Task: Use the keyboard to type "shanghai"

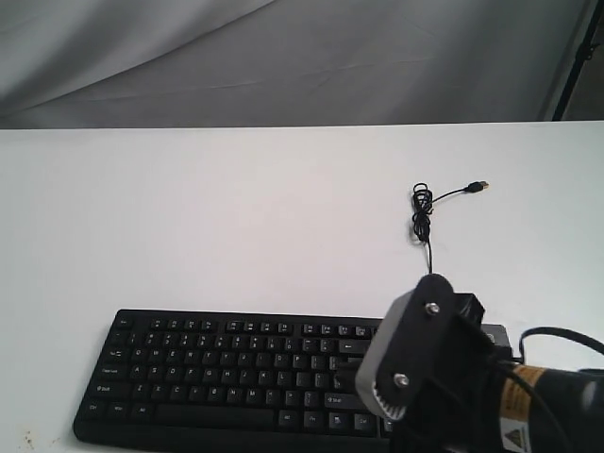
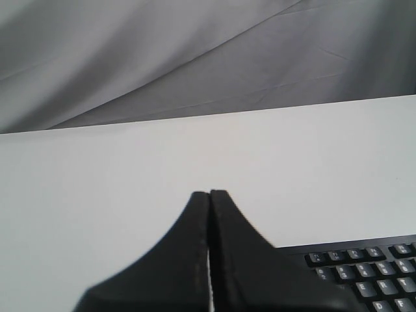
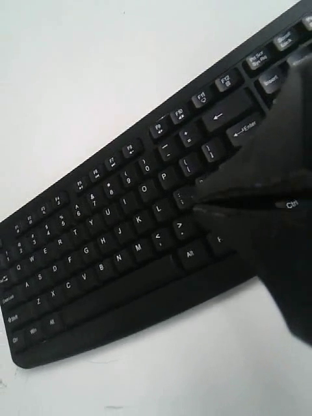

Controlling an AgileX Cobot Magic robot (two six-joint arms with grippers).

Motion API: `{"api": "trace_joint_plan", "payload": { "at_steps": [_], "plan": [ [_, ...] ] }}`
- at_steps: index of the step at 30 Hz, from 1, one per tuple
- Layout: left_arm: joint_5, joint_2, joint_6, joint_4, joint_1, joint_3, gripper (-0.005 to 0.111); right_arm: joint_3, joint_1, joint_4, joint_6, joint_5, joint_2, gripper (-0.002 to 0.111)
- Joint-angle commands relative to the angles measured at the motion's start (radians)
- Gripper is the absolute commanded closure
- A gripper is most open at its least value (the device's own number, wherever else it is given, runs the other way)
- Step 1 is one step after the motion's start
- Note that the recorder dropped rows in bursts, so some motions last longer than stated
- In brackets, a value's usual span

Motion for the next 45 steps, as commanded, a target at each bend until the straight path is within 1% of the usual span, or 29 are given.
{"api": "trace_joint_plan", "payload": {
  "at_steps": [1,9,10,12,16,19,27,29,30,31,32,34,35,40,45],
  "plan": [
    [-0.003,-0.003,-0.003,0.000,-0.004,0.004,0.107,0.070,0.000,-0.002,-0.011,-0.015,-0.104,0.108],
    [-0.003,-0.003,-0.003,0.000,-0.004,0.004,0.107,0.178,-0.002,-0.002,-0.019,-0.015,-0.342,0.108],
    [-0.003,-0.003,-0.003,0.000,-0.004,0.004,0.107,0.186,-0.016,-0.002,-0.019,-0.015,-0.381,0.108],
    [-0.003,-0.003,-0.003,0.000,-0.004,0.004,0.107,0.197,-0.055,-0.002,-0.021,-0.012,-0.428,0.108],
    [-0.003,-0.003,-0.003,0.000,-0.004,0.004,0.107,0.202,-0.179,-0.006,-0.023,0.015,-0.541,0.108],
    [-0.003,-0.003,-0.003,0.000,-0.004,0.004,0.107,0.202,-0.248,-0.055,-0.023,0.060,-0.647,0.108],
    [-0.003,-0.003,-0.003,0.000,-0.004,0.004,0.107,0.210,-0.416,-0.055,-0.023,0.289,-0.936,0.108],
    [-0.003,-0.003,-0.003,0.000,-0.004,0.004,0.107,0.236,-0.461,-0.055,-0.023,0.297,-1.005,0.108],
    [-0.003,-0.003,-0.003,0.000,-0.004,0.004,0.107,0.281,-0.495,-0.055,-0.023,0.297,-1.073,0.108],
    [-0.003,-0.003,-0.003,0.000,-0.004,0.004,0.107,0.306,-0.505,-0.053,-0.021,0.295,-1.100,0.108],
    [-0.003,-0.003,-0.003,0.000,-0.004,0.004,0.107,0.361,-0.526,-0.034,-0.019,0.257,-1.161,0.108],
    [-0.003,-0.003,-0.003,0.000,-0.004,0.004,0.107,0.385,-0.544,-0.032,-0.019,0.225,-1.226,0.108],
    [-0.003,-0.003,-0.003,0.000,-0.004,0.004,0.107,0.385,-0.548,-0.032,-0.019,0.274,-1.241,0.108],
    [-0.003,-0.003,-0.003,0.000,-0.004,0.004,0.107,0.385,-0.548,-0.057,-0.015,0.309,-1.283,0.108],
    [-0.003,-0.003,-0.003,0.000,-0.004,0.004,0.107,0.385,-0.548,-0.091,-0.015,0.433,-1.283,0.108]
  ]
}}
